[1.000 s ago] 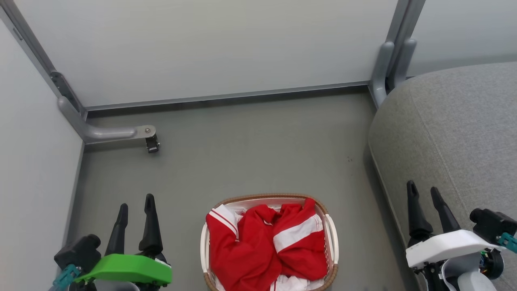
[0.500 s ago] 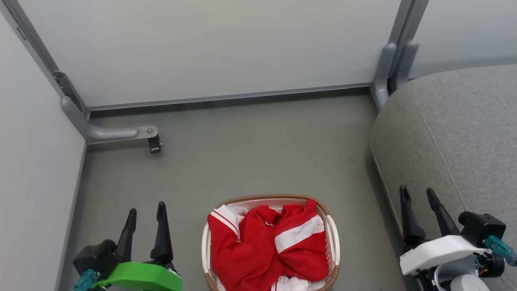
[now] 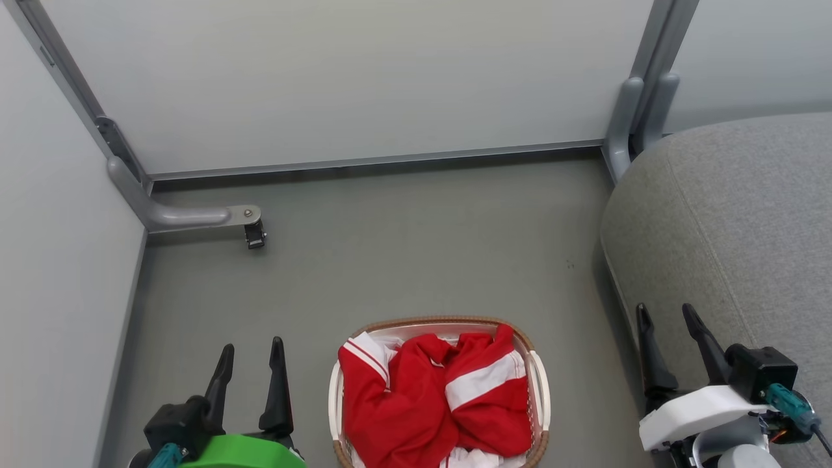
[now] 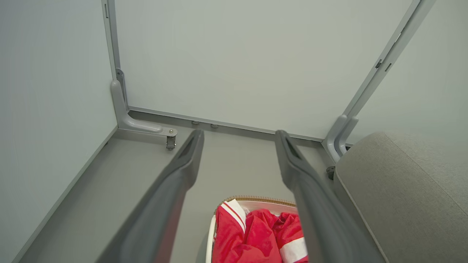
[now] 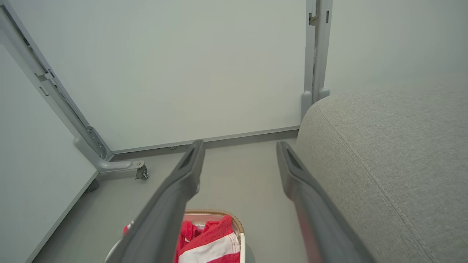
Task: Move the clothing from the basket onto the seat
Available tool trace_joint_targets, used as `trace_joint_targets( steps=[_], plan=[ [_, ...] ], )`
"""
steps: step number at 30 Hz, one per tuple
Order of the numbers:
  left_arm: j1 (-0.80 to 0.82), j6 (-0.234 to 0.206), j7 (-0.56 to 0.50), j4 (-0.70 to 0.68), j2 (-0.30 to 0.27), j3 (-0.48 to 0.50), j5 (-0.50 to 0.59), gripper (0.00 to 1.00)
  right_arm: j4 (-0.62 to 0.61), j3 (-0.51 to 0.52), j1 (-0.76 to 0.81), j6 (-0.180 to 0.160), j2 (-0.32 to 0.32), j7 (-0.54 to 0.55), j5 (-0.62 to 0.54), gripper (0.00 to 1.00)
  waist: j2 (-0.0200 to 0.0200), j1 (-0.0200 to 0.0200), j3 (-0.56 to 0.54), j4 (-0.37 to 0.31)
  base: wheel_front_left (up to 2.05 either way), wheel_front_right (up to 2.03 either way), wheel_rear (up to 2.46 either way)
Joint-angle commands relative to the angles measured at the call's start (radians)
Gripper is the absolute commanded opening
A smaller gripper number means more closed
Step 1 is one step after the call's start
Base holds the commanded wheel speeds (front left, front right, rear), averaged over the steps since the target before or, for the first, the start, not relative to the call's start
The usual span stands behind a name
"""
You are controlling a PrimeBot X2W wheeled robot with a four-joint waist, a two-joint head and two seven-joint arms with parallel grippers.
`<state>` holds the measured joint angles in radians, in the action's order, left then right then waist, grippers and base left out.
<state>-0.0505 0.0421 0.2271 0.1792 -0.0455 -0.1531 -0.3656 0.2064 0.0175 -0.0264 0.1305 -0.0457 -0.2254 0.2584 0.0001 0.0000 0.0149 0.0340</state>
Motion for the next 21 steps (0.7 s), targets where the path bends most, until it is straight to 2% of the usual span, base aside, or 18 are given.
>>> trace_joint_targets(
  steps=[1, 21],
  plan=[
    [-0.009, -0.007, 0.009, 0.0, -0.007, -0.001, 0.021, 1.0, 0.001, -0.003, 0.012, 0.0, -0.006, -0.011, -0.024, 1.0, -0.0001, 0.0, 0.001, 0.001, 0.0, 0.0, 0.0],
    [-0.018, -0.016, 0.039, 0.014, -0.008, -0.021, 0.103, 1.0, 0.008, -0.017, 0.015, 0.0, -0.007, -0.041, -0.145, 1.0, -0.0001, 0.0, 0.009, 0.006, 0.0, 0.0, 0.0]
  ],
)
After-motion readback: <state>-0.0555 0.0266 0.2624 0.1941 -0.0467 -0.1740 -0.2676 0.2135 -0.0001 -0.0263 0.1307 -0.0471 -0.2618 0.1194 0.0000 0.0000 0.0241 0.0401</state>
